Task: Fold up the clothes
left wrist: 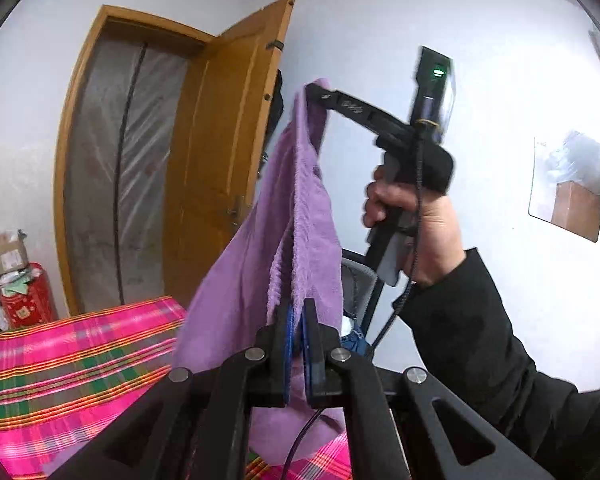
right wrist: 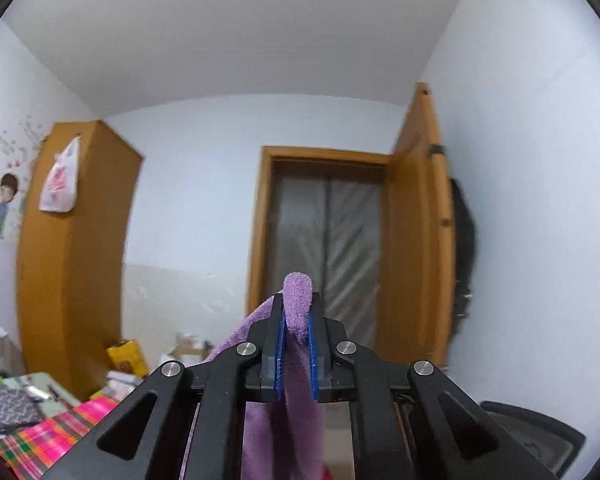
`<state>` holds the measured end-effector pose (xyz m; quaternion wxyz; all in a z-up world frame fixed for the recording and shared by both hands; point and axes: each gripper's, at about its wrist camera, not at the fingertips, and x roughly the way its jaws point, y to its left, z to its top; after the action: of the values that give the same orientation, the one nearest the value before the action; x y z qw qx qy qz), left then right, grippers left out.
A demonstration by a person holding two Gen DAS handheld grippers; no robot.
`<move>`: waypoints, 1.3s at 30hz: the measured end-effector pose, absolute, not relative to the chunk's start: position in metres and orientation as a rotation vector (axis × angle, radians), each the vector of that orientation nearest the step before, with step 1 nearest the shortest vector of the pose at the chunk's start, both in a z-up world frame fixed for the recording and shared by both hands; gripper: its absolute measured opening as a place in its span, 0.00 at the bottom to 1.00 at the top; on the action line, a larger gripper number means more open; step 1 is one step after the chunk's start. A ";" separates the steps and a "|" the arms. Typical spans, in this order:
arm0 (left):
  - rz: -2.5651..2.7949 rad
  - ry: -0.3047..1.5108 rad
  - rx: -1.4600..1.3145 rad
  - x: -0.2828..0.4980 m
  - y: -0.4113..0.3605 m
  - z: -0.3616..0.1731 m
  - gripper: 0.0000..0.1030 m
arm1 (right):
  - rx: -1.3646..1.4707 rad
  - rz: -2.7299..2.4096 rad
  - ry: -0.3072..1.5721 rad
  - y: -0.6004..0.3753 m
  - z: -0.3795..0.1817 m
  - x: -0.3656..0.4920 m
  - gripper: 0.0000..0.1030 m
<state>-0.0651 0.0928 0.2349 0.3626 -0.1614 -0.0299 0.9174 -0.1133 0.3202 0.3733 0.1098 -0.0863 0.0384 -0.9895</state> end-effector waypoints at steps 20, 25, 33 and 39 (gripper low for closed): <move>2.992 -0.488 -0.848 0.005 -0.177 0.109 0.04 | 0.200 -2.197 0.288 -0.067 0.239 -0.193 0.09; 3.117 -0.554 -0.823 0.025 -0.226 0.118 0.04 | 0.203 -2.103 0.309 -0.151 0.234 -0.196 0.09; 3.147 -0.743 -1.031 0.033 -0.296 0.061 0.04 | 0.369 -1.997 0.430 -0.246 0.157 -0.219 0.09; 3.050 -0.852 -1.323 0.013 -0.330 -0.016 0.04 | 0.600 -1.932 0.531 -0.292 0.057 -0.243 0.09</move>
<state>0.0133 -0.3298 -0.0156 -0.1447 -0.3813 -0.2458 0.8793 -0.2426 -0.2923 0.0567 0.5013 0.2484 0.2195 -0.7993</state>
